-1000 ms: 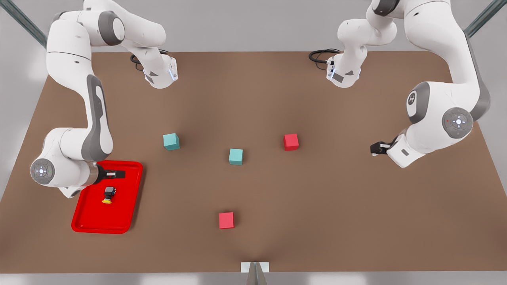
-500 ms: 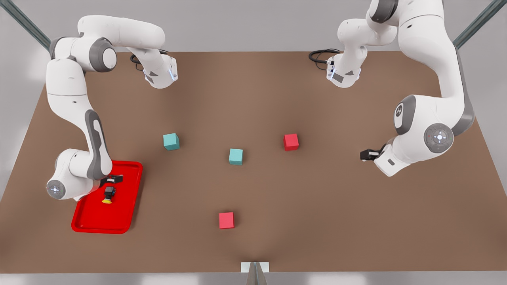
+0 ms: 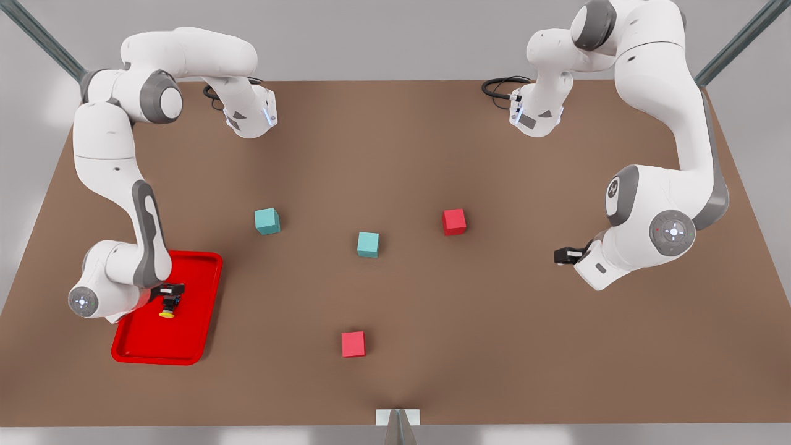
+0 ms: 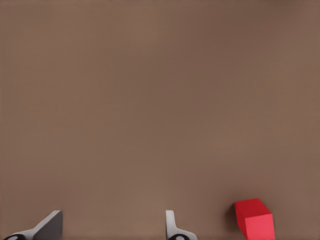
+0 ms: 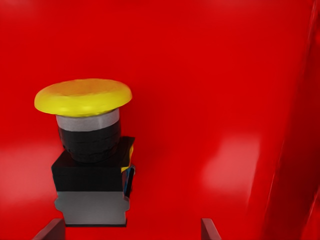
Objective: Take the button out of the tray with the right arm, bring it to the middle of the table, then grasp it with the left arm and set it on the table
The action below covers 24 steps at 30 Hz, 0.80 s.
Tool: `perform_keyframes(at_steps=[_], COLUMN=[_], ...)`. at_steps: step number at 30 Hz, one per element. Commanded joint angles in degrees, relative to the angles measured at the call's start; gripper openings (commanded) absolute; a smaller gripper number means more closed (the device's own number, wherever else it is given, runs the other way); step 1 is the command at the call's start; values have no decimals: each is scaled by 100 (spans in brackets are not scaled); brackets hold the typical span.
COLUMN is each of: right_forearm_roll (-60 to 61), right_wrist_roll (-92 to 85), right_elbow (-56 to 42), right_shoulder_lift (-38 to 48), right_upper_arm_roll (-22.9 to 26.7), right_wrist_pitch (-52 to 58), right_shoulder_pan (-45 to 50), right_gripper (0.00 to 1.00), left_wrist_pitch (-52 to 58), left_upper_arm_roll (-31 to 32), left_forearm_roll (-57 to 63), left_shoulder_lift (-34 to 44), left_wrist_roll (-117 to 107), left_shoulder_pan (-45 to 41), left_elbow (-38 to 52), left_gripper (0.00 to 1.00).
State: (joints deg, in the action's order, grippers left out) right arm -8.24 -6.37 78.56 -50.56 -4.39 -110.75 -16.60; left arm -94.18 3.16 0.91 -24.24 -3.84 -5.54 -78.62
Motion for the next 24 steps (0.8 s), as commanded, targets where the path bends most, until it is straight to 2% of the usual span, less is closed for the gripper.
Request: perform_keyframes(at_steps=[1, 6, 12, 19, 20, 21, 22, 24], right_forearm_roll=[-20, -55, 15, -99, -90, -90, -90, -90], right_wrist_roll=[-163, -163, 100, 83, 83, 92, 92, 92], right_elbow=[-332, -596, -429, -315, -315, -315, -315, -315], right_shoulder_lift=[-208, -507, -191, -252, -226, -200, -200, -182], right_upper_arm_roll=[0, 0, -220, -220, -220, -246, -264, -272], right_wrist_pitch=[97, 1, 238, -8, 36, 80, 80, 97], right_shoulder_pan=[8, 26, 43, -18, -18, -18, -36, -71], right_gripper=[100, 100, 100, 100, 97, 66, 60, 60], left_wrist_pitch=[-4, -4, -4, -4, -4, -4, -31, -31], left_upper_arm_roll=[0, 0, 0, 0, 0, 0, 0, 0], left_forearm_roll=[5, 14, 14, 14, 14, 14, 14, 14], left_shoulder_lift=[7, 7, -20, -29, -29, -29, -29, -29], left_wrist_roll=[-64, -64, -64, -64, -64, -64, -64, -64], left_shoulder_pan=[0, 0, 9, 0, 9, 0, 0, 0], left_elbow=[4, 57, 83, 83, 83, 83, 83, 83], left_gripper=[100, 100, 100, 100, 100, 100, 100, 100])
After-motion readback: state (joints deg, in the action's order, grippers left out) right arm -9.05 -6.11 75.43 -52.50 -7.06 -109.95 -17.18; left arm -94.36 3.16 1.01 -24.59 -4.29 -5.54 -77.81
